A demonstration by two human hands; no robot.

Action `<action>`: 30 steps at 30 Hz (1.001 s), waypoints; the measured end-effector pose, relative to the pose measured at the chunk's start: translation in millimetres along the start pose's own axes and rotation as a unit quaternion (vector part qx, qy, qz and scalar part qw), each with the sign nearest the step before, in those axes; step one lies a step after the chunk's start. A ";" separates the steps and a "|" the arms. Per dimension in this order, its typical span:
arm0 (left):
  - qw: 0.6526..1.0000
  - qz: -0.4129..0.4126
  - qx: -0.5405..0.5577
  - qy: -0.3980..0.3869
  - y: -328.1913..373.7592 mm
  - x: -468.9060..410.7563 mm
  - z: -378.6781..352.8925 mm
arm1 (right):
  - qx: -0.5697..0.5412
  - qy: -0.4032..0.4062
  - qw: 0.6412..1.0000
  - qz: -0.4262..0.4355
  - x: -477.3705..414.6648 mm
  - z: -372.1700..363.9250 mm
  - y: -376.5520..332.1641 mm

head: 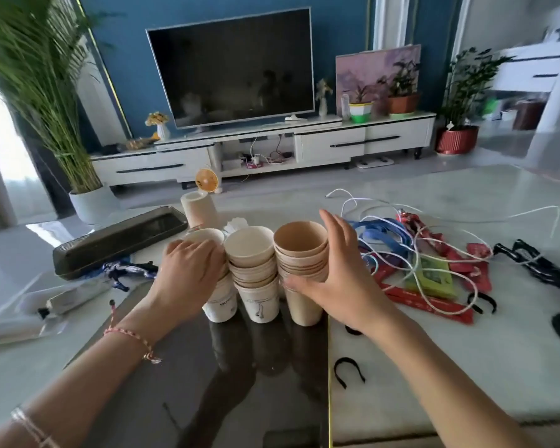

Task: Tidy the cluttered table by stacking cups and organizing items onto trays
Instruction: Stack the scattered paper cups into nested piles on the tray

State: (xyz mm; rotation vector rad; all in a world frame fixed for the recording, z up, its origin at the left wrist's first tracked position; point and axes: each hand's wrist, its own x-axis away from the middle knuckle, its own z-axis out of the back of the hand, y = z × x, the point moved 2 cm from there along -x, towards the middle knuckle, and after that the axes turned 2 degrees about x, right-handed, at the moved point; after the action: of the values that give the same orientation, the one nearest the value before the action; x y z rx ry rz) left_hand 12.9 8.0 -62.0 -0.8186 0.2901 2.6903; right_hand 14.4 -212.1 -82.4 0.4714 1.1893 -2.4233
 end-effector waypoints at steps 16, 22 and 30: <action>0.948 -0.029 0.144 0.282 36.7 45.7 -27.1 | 0.208 -0.134 0.949 -0.193 -2.3 35.0 93.4; 0.942 -0.120 0.170 0.263 52.9 64.8 -40.9 | 0.308 -0.114 0.911 -0.251 7.3 21.1 97.7; 0.945 -0.111 0.184 0.246 60.0 68.1 -43.0 | 0.392 -0.122 0.867 -0.282 10.3 24.1 87.3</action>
State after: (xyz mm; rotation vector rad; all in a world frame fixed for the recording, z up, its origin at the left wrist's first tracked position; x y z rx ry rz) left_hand -40.2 -43.8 -129.9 -1.2980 0.7377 2.0960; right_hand 45.2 -282.3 -131.6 -0.0031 0.1730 -3.3092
